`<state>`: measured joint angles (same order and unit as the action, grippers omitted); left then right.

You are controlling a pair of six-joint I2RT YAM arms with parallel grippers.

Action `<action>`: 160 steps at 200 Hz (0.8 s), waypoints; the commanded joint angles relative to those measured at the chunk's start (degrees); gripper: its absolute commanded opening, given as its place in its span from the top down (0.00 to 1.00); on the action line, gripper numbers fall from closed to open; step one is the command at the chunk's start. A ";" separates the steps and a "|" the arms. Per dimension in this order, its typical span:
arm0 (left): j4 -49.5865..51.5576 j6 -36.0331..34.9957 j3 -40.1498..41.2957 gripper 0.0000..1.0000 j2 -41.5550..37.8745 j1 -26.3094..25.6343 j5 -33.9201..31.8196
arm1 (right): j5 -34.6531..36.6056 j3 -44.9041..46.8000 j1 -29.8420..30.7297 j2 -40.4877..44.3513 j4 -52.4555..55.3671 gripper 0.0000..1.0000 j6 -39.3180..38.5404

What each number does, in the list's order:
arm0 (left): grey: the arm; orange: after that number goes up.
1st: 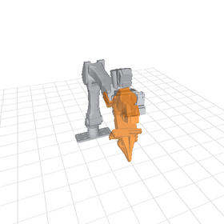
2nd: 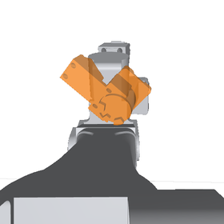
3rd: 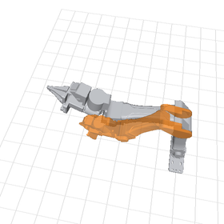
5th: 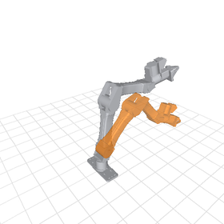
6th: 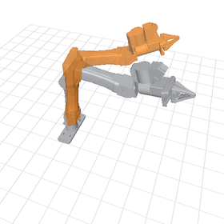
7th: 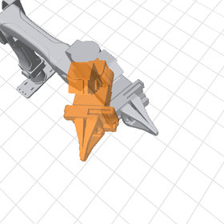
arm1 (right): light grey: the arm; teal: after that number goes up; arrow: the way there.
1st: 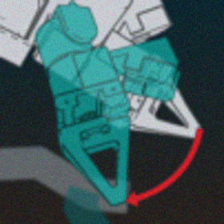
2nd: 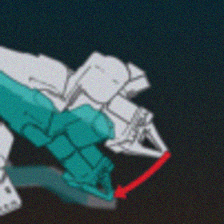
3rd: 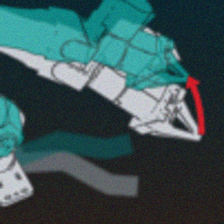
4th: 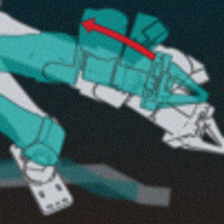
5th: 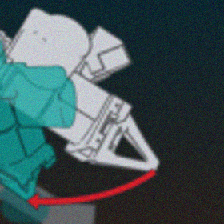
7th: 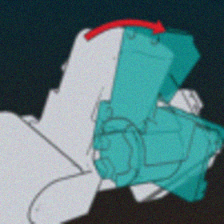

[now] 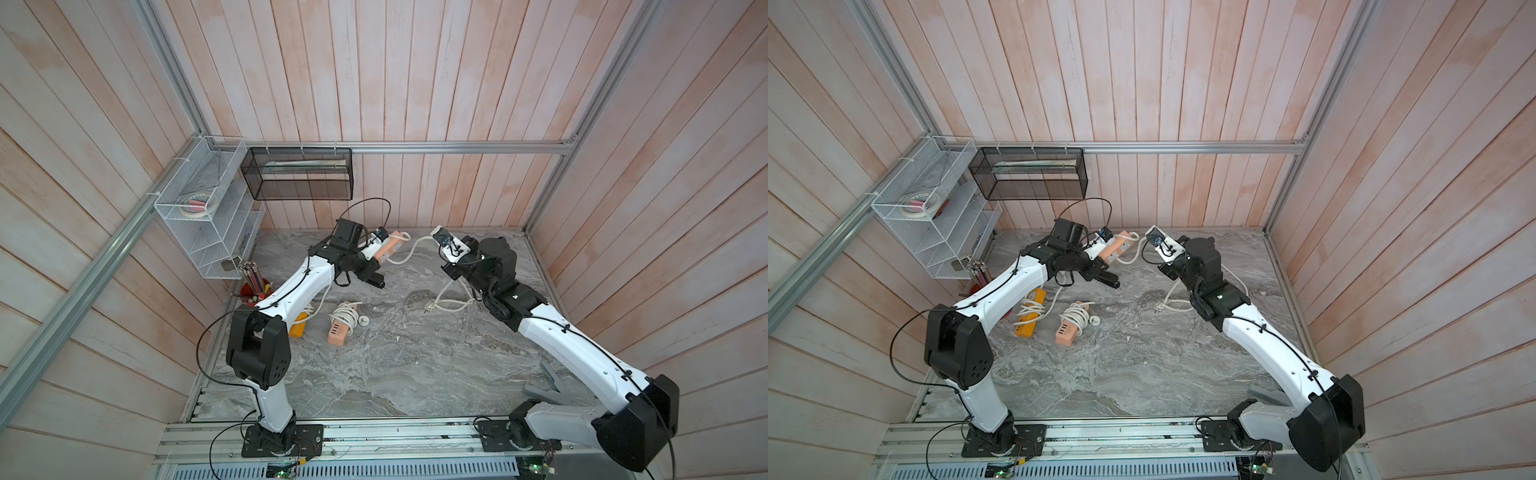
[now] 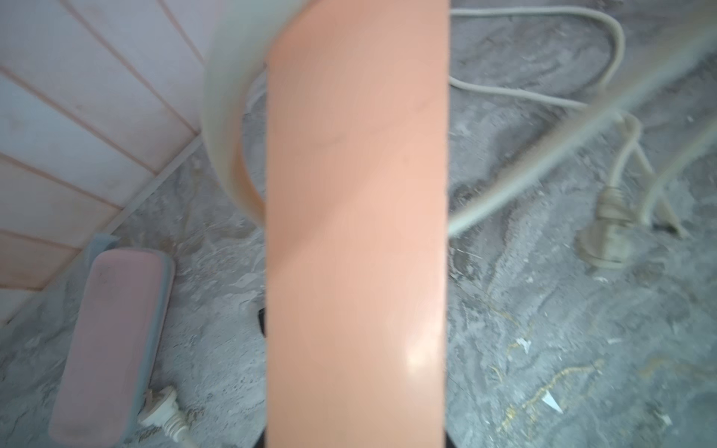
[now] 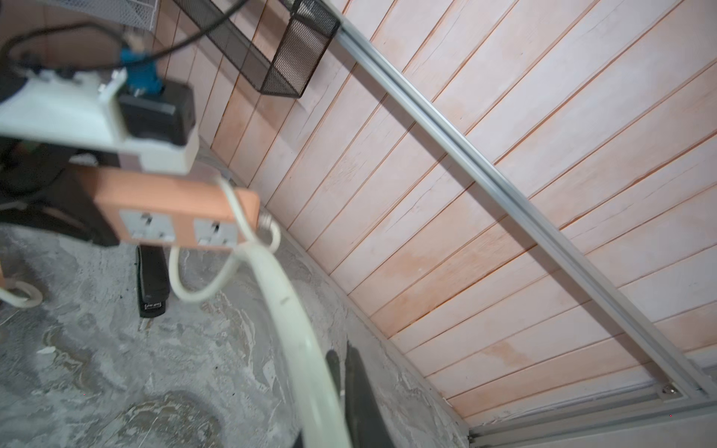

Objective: Wrap the cord around the power strip
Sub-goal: Wrap the power cord around the power strip.

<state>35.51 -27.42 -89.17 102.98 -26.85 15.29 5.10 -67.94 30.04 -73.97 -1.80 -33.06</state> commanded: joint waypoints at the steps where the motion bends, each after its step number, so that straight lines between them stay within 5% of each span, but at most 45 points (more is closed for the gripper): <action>1: 4.19 -12.17 4.45 1.00 -2.25 -5.13 5.20 | -9.31 -6.53 -4.56 -4.32 1.25 1.00 2.82; 48: 5.38 -14.88 6.43 1.00 -4.64 -16.69 20.29 | -27.26 -17.54 -11.67 -15.66 6.04 1.00 7.50; 133: -11.69 -1.83 7.13 1.00 -17.06 -12.01 25.34 | -20.50 -4.28 -14.67 -20.87 1.22 1.00 15.84; 160: -18.40 4.94 5.42 1.00 -18.54 -7.83 15.78 | -16.63 2.24 -14.26 -21.46 -0.66 1.00 20.17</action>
<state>27.20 -29.93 -81.43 85.73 -37.98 36.73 -15.09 -69.95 15.25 -94.17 -0.62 -18.15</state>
